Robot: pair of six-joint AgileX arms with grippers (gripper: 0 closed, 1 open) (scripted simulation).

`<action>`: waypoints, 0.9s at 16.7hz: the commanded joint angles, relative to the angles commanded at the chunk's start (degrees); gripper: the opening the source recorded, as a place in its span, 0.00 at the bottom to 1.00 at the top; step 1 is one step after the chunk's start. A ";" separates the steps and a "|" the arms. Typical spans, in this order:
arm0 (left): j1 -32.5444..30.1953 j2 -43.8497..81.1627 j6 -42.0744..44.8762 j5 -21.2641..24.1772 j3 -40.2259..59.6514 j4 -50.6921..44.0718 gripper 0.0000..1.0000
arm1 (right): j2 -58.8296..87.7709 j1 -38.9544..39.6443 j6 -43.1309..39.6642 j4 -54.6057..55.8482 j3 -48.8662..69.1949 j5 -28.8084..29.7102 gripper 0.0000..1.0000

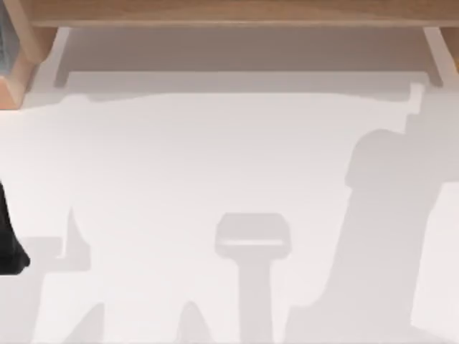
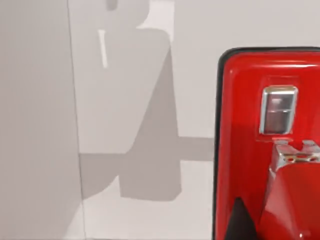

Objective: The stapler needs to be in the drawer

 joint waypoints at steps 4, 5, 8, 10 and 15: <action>0.00 0.00 0.00 0.00 0.00 0.00 1.00 | 1.04 1.48 -0.11 1.55 -2.44 3.41 0.00; 0.00 0.00 0.00 0.00 0.00 0.00 1.00 | 1.81 2.25 -0.10 2.30 -3.29 5.55 0.00; 0.00 0.00 0.00 0.00 0.00 0.00 1.00 | 4.46 3.82 0.14 3.46 -5.95 11.34 0.00; 0.00 0.00 0.00 0.00 0.00 0.00 1.00 | 5.22 4.07 0.24 3.35 -6.73 12.57 0.00; 0.00 0.00 0.00 0.00 0.00 0.00 1.00 | 5.22 4.07 0.24 3.35 -6.73 12.57 0.08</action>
